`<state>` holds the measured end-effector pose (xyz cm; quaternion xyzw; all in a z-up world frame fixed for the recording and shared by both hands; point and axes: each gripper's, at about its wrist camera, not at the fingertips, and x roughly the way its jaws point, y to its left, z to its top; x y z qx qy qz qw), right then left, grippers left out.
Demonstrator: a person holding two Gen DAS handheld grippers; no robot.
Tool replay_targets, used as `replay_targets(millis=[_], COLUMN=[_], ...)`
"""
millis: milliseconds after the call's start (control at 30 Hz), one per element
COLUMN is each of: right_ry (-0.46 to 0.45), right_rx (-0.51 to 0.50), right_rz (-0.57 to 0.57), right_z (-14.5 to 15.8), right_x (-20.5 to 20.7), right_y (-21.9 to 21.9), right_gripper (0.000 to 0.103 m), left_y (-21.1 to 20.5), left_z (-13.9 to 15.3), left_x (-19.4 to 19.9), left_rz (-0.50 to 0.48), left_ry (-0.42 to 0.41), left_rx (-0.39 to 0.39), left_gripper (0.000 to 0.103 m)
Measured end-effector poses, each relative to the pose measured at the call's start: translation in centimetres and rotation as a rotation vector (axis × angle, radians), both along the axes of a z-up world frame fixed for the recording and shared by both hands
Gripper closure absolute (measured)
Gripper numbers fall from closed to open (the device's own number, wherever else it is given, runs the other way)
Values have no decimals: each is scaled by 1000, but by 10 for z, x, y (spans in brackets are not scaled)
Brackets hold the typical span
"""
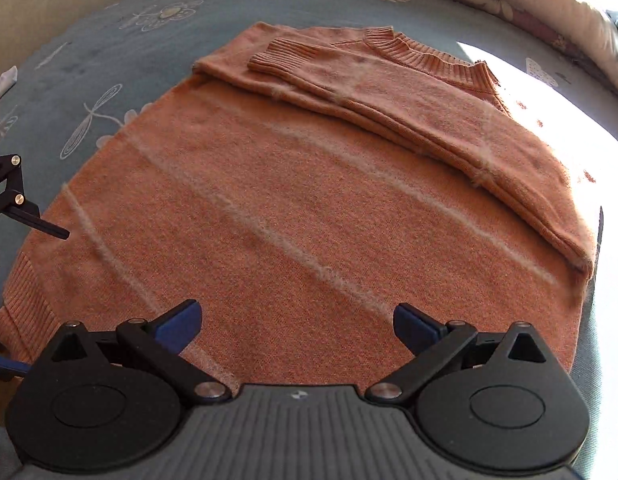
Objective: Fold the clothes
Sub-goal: 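Bring both open tools together above the sweater's ribbed hem, then close the left tool on the ribbed hem while the right tool closes beside it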
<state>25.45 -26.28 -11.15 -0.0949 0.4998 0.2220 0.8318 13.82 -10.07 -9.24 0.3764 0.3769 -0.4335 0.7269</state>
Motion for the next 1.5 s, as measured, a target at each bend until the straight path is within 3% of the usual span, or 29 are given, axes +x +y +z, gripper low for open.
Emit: replay_targets(millis=[200,433,533,700,833,1200,1367,1500], right_ry=[-26,-135,-99,0,20,-154,-266,-274], right_rx=[-16,-83,-50,-11,-17,-191,-270,-280], right_rz=[136,465,599,782,864,908,886,826], right_z=[-3,18,23,18,9,-5,3,11], right_x=[-12,-50,-70,-110,-136,-176,-184,-179], right_y=[17,44,54,76,86,100,94,91], right_gripper=[2,9,18,41,48,50,49,49], left_y=[-9,-12,-11,-8,-7,-16,-25,-28], left_z=[-3,-4,-2,-6,-13,-12,-19,-20], left_x=[-22,-48,-51,-52,-57,-71,-73,-69], left_rz=[-93,-297,-325,-329,-354,-379,-363,-308], left_ry=[-72,-135,-150,-152,-165,-182,-219,-268], left_rx=[14,0,-21,-36,-30,-66,-52,-31], left_gripper=[1,1,1,1,1,1,1,1])
